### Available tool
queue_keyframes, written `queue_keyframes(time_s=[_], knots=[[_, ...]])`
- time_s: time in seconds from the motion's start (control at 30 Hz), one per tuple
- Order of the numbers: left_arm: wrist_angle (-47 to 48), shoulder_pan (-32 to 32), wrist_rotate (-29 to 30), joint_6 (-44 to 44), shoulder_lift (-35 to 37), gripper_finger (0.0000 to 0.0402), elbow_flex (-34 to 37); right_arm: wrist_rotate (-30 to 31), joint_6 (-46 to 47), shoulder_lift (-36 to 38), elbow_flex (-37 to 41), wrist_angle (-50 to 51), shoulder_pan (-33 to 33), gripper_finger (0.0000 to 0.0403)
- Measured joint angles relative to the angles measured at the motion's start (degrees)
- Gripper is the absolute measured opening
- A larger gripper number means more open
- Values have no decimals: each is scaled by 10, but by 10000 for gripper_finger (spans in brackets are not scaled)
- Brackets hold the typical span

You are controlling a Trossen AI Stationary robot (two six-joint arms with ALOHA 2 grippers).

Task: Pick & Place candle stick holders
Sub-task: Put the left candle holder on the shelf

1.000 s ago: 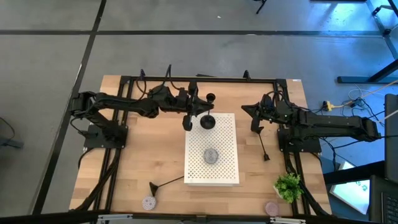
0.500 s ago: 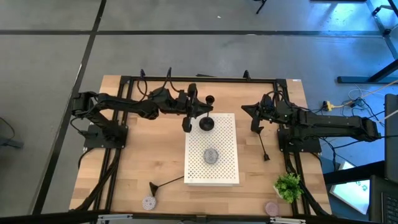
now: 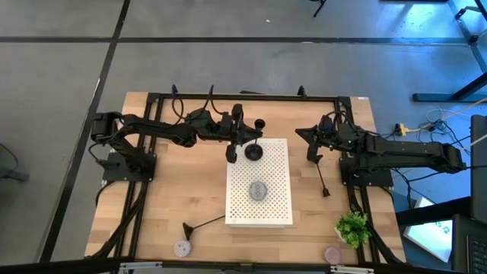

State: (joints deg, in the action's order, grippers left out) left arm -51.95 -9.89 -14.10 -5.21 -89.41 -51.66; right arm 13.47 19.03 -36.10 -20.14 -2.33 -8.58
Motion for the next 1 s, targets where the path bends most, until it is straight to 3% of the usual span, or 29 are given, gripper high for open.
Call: queue_keyframes(time_s=[0.6, 1.0], knots=[[-39, 3, -35, -5, -27, 10, 0, 0, 0, 0, 0, -2, 0, 1], [-41, 0, -23, -18, -31, 22, -1, -2, 0, 0, 0, -2, 0, 1]])
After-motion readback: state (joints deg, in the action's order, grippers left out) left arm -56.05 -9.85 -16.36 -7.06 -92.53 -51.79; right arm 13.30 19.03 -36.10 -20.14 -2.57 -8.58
